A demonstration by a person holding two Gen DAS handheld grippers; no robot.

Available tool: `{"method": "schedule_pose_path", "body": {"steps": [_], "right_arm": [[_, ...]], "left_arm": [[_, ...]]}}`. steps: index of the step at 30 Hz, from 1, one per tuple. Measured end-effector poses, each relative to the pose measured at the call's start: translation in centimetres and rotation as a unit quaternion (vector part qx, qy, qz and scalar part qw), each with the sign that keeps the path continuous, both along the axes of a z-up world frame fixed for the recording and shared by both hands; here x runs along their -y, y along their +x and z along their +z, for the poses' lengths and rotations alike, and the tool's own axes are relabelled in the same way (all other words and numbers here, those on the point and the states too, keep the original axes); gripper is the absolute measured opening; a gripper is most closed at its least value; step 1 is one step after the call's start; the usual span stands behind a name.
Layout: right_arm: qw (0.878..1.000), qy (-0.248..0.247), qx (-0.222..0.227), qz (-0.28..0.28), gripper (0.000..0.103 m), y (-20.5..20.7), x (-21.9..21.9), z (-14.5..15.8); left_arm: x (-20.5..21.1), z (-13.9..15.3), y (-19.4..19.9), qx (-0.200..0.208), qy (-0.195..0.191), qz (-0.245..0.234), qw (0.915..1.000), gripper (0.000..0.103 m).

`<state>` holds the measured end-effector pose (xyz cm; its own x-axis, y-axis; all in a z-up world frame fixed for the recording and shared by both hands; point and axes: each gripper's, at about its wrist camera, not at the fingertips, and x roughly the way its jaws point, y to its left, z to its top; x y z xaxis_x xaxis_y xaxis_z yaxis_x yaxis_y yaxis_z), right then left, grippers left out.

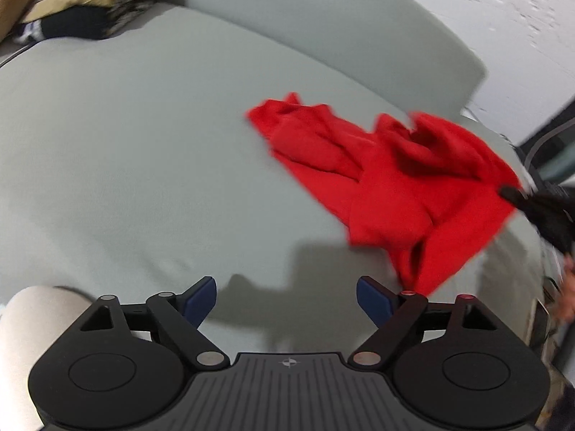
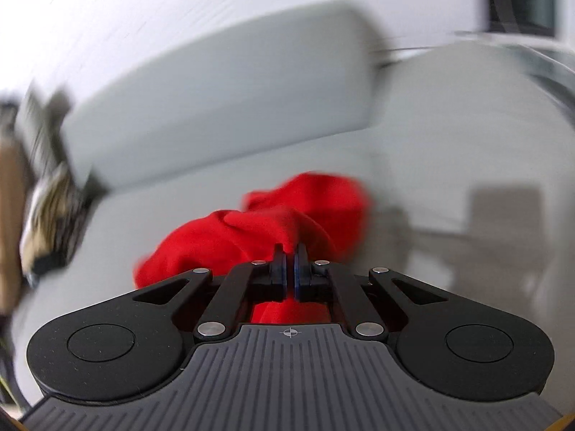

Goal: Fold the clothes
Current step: 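Grasp the red shirt with the right gripper and lift it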

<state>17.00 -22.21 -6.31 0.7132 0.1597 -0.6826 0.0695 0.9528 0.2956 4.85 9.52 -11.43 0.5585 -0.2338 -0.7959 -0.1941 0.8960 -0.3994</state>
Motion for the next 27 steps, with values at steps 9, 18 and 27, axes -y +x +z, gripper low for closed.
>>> {"method": "schedule_pose_path", "body": {"steps": [9, 18, 27], "right_arm": [[0.973, 0.124, -0.157, 0.118, 0.000, -14.4, 1.3, -4.1], [0.988, 0.080, -0.110, 0.078, 0.061, -13.0, 2.9, -1.2], [0.984, 0.126, -0.114, 0.060, 0.068, -3.8, 2.3, -4.3]], "left_arm": [[4.1, 1.7, -1.2, 0.034, 0.000, -0.078, 0.9964, 0.083], [4.4, 0.7, 0.5, 0.018, -0.043, -0.026, 0.9986, 0.076], [5.2, 0.7, 2.6, 0.007, -0.101, -0.003, 0.9948, 0.076]]}}
